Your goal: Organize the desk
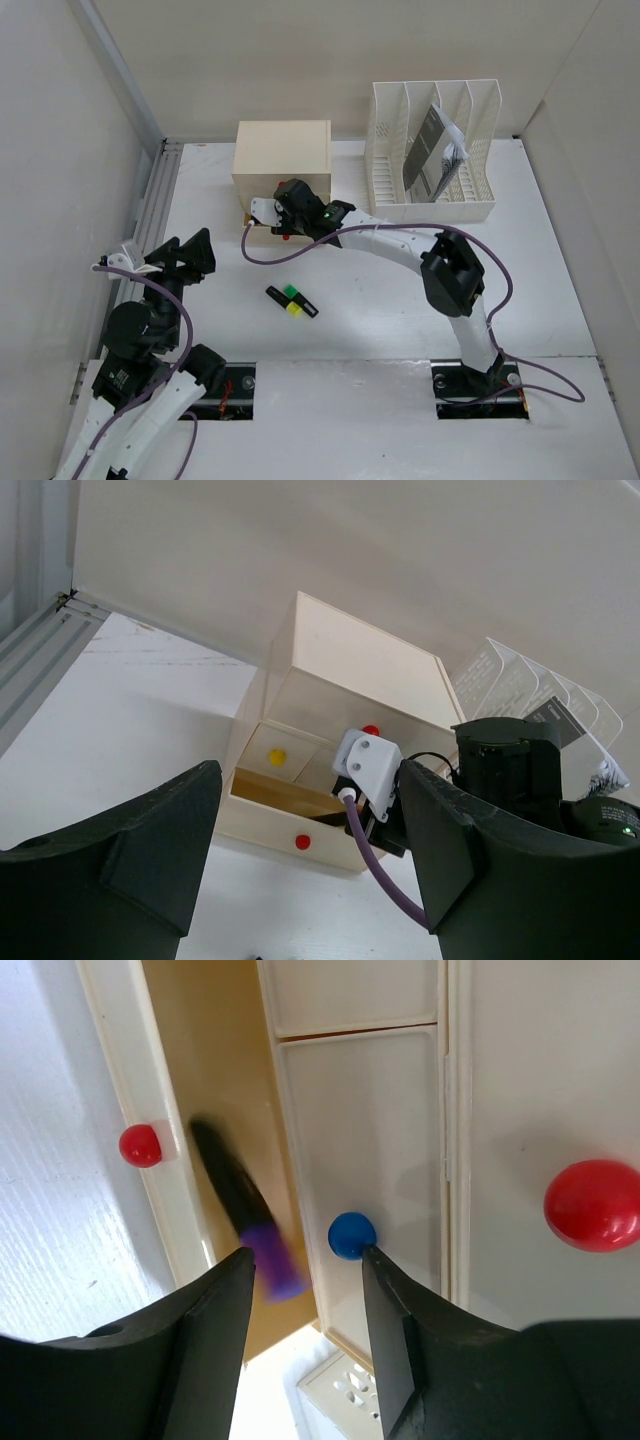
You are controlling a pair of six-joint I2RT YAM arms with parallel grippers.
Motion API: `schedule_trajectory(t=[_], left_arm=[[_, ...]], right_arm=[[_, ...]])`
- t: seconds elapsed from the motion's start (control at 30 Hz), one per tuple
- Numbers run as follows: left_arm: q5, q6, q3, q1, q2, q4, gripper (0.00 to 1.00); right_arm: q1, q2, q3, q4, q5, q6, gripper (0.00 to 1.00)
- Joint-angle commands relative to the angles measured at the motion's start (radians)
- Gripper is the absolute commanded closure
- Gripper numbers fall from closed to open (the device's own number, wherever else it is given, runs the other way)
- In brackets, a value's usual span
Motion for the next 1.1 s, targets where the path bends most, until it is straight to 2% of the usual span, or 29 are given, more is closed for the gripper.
schedule_trajectory(t=[0.0,0.33,0.43,0.47,0.6,0.7,0.9,0.97,1.07], left_arm=[[0.007,0.017,-0.001,-0.001,-0.012,0.037,0.31],[0.007,0.017,-0.001,-0.001,-0.012,0.037,0.31],[0.007,0.017,-0.001,-0.001,-0.012,0.037,0.31],[0.007,0.017,-0.001,-0.001,-0.012,0.037,0.31],[0.007,0.017,-0.001,-0.001,-0.012,0.037,0.31],[0.007,0.008,-0.001,-0.001,-0.012,0.037,0.31],[0.007,0.008,-0.001,-0.001,-0.012,0.037,0.31],[-0.002,0.008,-0.001,-0.001,-0.021,0.037,0.31],[-0.002,0.008,-0.001,-0.001,-0.021,0.037,0.31]], right_arm=[[0.002,-0.026,0.041,-0.001,-0.010,0.028,0.47],[0.022,-0.086,0.041,-0.021,-0.042,0.073,0.44],[0.031,-0.143,0.041,-0.070,-0.100,0.157,0.51],[0.031,-0.158,0.041,-0.091,-0.183,0.188,0.59],[0.031,-0.250,-0.054,-0.122,-0.422,0.343,0.79],[0.054,-0.296,-0.189,-0.110,-0.515,0.429,0.81],[0.079,-0.224,-0.221,-0.214,-0.569,0.617,0.83],[0.079,-0.224,-0.270,-0.158,-0.615,0.656,0.77],[0.079,-0.259,-0.318,-0.083,-0.615,0.706,0.75]])
